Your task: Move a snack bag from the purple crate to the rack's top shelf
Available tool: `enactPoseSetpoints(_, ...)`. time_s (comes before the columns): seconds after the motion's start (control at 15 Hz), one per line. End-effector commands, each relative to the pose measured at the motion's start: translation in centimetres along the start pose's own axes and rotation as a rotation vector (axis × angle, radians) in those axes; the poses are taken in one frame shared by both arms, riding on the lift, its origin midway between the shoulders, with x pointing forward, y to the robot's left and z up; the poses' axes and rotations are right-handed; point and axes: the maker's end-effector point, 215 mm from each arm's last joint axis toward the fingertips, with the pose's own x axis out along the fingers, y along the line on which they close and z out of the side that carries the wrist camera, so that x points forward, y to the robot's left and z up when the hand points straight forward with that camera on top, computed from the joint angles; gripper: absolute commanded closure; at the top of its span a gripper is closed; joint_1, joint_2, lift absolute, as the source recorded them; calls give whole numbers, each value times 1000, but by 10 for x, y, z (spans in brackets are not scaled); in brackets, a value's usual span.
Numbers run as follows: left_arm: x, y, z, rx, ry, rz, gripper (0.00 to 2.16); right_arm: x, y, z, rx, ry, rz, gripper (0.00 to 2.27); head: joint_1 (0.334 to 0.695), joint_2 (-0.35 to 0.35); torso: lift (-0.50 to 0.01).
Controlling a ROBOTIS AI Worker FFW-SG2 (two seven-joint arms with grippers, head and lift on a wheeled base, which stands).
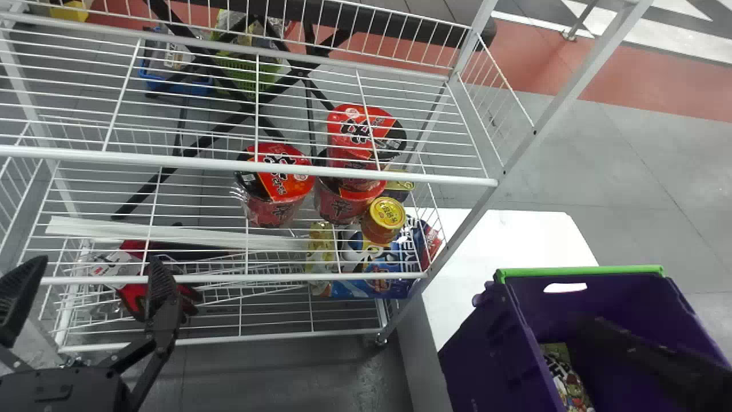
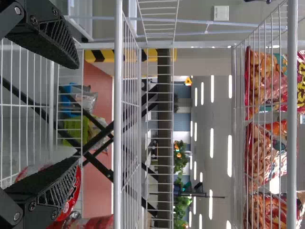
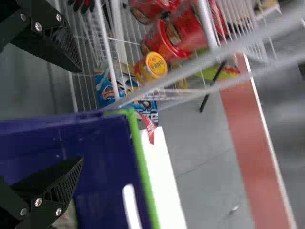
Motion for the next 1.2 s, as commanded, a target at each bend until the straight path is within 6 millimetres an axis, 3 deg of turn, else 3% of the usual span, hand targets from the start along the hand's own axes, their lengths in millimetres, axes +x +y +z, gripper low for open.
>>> enactPoseSetpoints(0.0, 0, -2, 0, 3, 0, -10, 140, -22, -40, 22, 132, -96, -59, 188, 695, -350, -459)
enactPoseSetpoints(0.07, 0, -2, 0, 1, 0, -10, 140, -24, -48, 15, 175, -96, -37, 188, 695, -350, -459)
enactPoseSetpoints(0.47, -3, -6, -3, 6, 9, -27, 140, -55, -134, 99, 168, -137, -40, 178, 695, -350, -459)
enactPoseSetpoints(0.73, -7, -11, -1, 10, 9, -32, 140, -37, -161, 115, 92, -16, -158, 154, 695, -350, -459)
enactPoseSetpoints(0.87, -9, -10, -5, 14, 23, -26, 140, -28, -176, 126, -27, 48, -231, 151, 695, -350, -459)
enactPoseSetpoints(1.13, -12, -12, -5, 26, 24, -23, 140, 15, -179, 113, -278, 215, -274, 147, 695, -350, -459)
